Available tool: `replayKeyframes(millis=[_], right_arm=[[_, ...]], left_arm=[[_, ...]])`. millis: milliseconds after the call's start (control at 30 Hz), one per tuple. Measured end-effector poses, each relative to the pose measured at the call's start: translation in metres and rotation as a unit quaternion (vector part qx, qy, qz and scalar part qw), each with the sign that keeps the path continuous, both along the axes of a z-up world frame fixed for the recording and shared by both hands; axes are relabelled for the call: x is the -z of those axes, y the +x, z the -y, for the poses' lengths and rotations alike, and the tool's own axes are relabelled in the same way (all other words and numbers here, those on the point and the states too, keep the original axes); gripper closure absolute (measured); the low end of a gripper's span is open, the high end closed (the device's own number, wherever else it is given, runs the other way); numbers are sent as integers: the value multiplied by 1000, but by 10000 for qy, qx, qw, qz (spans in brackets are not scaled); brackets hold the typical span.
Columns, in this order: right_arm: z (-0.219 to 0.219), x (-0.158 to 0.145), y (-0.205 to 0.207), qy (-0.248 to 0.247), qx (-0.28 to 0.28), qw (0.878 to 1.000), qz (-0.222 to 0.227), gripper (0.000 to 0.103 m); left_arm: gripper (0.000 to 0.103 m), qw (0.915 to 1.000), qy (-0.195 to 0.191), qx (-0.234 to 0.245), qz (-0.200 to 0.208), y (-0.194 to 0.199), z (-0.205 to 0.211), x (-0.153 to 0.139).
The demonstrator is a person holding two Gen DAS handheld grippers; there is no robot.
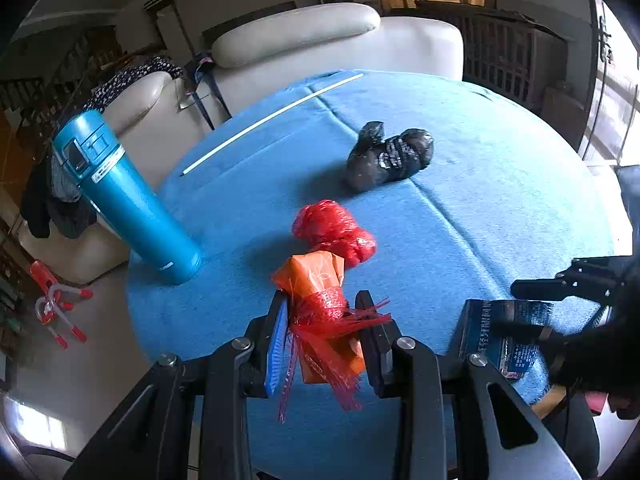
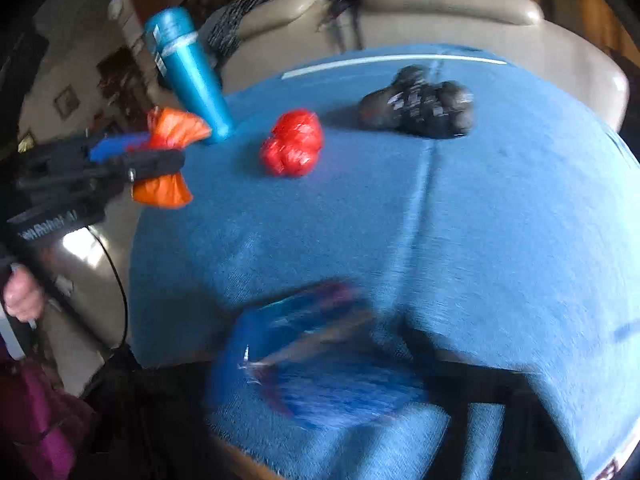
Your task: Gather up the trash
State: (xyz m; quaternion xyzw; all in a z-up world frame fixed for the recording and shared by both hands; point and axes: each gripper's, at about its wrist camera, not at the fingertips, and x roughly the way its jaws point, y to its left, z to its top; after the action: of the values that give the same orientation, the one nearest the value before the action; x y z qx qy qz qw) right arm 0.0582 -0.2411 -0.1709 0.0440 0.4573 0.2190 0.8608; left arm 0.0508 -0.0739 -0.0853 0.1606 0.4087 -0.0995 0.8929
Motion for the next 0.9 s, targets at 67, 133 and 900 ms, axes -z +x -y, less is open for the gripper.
replayKeyframes(millis=[67,133,900], right_arm=[[14,1,-2,132,187,9997,-119,62],[19,1,-3,239,263,9992,-194,62],[-78,8,-21,-1116,-1483,9826,-18,15]], left_arm=[[68,10000,14,84,11,-2,6,-1],[68,9999,19,149,8,-2,10,-1],[68,9988,-235,-300,-297,12,-28,13]])
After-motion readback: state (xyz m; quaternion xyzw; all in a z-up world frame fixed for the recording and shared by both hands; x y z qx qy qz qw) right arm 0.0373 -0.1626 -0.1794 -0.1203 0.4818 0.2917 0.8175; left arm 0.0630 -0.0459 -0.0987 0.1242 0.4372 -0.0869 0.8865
